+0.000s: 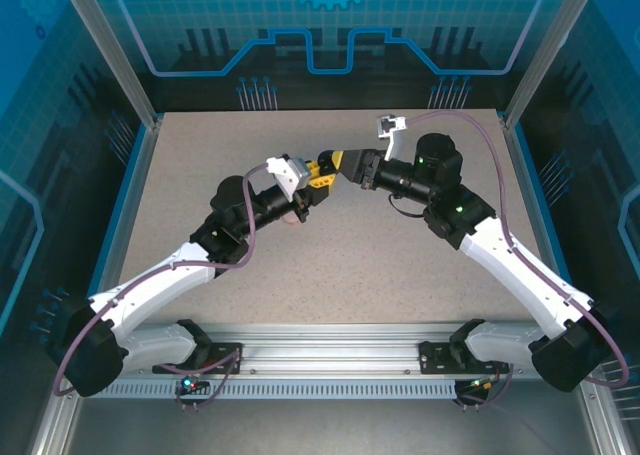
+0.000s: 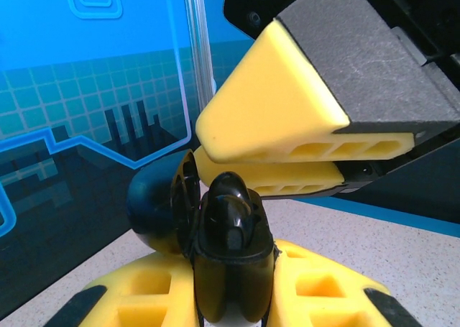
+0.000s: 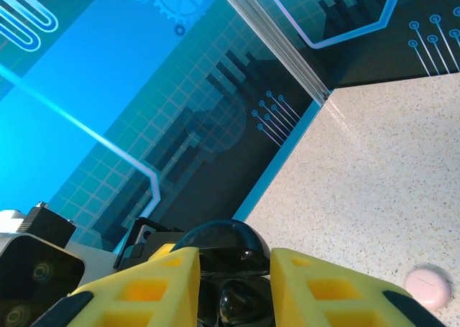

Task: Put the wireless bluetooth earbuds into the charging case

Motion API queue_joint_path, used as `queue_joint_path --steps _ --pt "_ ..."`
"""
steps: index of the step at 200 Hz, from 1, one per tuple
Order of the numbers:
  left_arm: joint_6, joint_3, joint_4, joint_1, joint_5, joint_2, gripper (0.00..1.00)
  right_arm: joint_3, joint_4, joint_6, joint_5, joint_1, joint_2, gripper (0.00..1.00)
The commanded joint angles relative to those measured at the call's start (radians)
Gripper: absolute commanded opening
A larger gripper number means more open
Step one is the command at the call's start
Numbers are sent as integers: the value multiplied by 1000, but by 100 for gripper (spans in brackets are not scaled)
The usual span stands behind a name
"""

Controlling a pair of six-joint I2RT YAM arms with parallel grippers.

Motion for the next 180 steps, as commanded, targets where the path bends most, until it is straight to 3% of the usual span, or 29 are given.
queue_joint_path --steps 1,11,50,87,121,144,180 --pt "-12 29 66 -8 14 -19 0 32 -47 -9 11 1 17 32" --pt "-15 27 67 -7 13 -20 0 35 -44 -7 13 1 20 34" --pt "-19 18 63 -7 9 -20 0 70 -69 -17 28 -7 -12 60" --pt "-19 -1 63 -8 7 -11 0 141 -202 -77 73 -53 -102 72" --pt "-18 -12 61 -7 25 4 0 263 -363 -120 52 -98 -36 73" --pt "-22 -4 37 -7 56 12 0 421 -528 -173 44 -104 93 66" --pt "-36 3 17 -9 87 29 0 622 -692 -238 42 -102 287 20"
